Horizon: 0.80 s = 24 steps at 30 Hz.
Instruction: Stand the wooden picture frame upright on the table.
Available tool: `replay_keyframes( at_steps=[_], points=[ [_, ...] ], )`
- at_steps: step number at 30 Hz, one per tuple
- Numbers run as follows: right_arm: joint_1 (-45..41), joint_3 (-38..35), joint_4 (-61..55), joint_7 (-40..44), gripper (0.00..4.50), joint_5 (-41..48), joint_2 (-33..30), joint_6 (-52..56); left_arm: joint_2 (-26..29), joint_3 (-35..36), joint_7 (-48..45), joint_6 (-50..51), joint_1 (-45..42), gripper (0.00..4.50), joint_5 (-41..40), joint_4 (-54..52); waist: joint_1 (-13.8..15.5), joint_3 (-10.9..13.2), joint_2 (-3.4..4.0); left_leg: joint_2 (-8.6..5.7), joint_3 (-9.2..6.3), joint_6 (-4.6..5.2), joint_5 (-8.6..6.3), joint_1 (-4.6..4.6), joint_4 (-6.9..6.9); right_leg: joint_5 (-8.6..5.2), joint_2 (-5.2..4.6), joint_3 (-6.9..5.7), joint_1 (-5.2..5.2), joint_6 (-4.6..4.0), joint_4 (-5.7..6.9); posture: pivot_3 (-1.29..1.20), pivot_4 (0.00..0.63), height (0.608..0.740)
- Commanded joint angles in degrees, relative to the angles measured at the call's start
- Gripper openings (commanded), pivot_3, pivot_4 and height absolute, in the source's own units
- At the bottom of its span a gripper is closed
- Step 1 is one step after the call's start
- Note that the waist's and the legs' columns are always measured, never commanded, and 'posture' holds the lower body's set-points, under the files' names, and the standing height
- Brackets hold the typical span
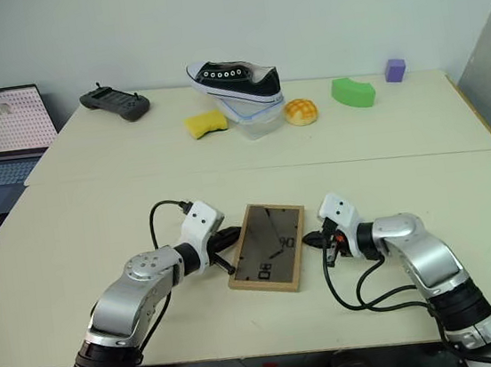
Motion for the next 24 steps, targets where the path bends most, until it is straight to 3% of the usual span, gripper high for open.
replay_keyframes(
  at_steps=[1,2,3,9,11,17,23,24],
  points=[
    [-0.58,-3.86,-0.02,-1.63,0.0,0.12,-2.19,-1.65,4.47,7.86,-6.15,3.44,1.26,0.03,-7.0,-4.33,-0.07,0.01,0.0,0.01,-0.01,0.0,0.0,0.0,-0.01,0.0,0.0,0.0,0.0,0.0,0.0,0.0,0.15,0.74],
    [-0.02,-4.32,-0.87,-1.56,0.0,0.82,-2.55,-1.14,5.3,11.53,-8.44,7.1,1.05,0.03,-11.92,-4.71,-0.11,0.01,-0.01,0.01,0.01,0.0,0.0,0.0,-0.01,0.0,0.0,0.01,-0.02,0.0,0.0,0.0,0.15,0.74],
    [0.65,-4.49,-1.8,-1.36,0.0,1.35,-2.88,-0.82,6.31,14.36,-10.73,10.86,0.78,0.41,-16.29,-4.9,-0.1,0.01,-0.01,0.03,0.01,0.0,0.0,-0.01,-0.02,0.0,0.01,0.0,-0.04,0.0,0.01,0.0,0.15,0.74],
    [2.92,-2.99,-3.2,-1.34,0.0,1.78,-2.53,-1.42,11.34,25.94,-19.5,41.72,-5.69,1.6,-38.6,4.84,-0.2,0.01,-0.01,0.03,-0.02,0.01,-0.01,-0.01,0.0,-0.01,0.03,-0.03,-0.01,0.01,0.0,0.0,0.15,0.74],
    [2.35,-2.25,-2.12,-1.88,0.0,1.46,-1.68,-2.01,14.38,23.47,-22.91,49.21,-8.17,1.97,-40.81,10.48,-0.32,0.02,-0.04,0.01,-0.04,0.01,-0.01,0.0,0.01,-0.02,0.04,-0.08,0.0,0.01,0.03,0.0,0.15,0.74],
    [2.28,-0.9,-2.84,-1.91,0.0,1.71,-1.36,-1.28,17.49,13.98,-26.62,49.29,-11.65,3.18,-38.88,18.4,-0.62,0.02,-0.03,0.02,-0.07,0.0,0.0,0.01,-0.02,-0.02,0.06,-0.09,-0.02,0.01,0.0,0.0,0.15,0.74],
    [3.19,2.47,-4.44,-1.96,0.0,1.13,-0.95,-0.99,15.95,5.74,-30.29,42.48,-12.3,4.46,-34.68,24.05,-0.59,0.02,-0.02,0.03,-0.05,-0.01,0.01,0.02,-0.03,-0.03,0.06,-0.06,-0.03,-0.01,0.02,0.0,0.15,0.74],
    [2.8,3.04,-4.39,-2.57,0.0,1.12,-0.08,-0.81,15.44,4.66,-30.85,40.85,-12.22,4.46,-33.85,24.72,-0.66,0.02,-0.02,0.03,-0.05,-0.01,0.01,0.02,-0.02,-0.03,0.06,-0.06,-0.04,-0.01,0.02,0.0,0.15,0.74]
  ],
)
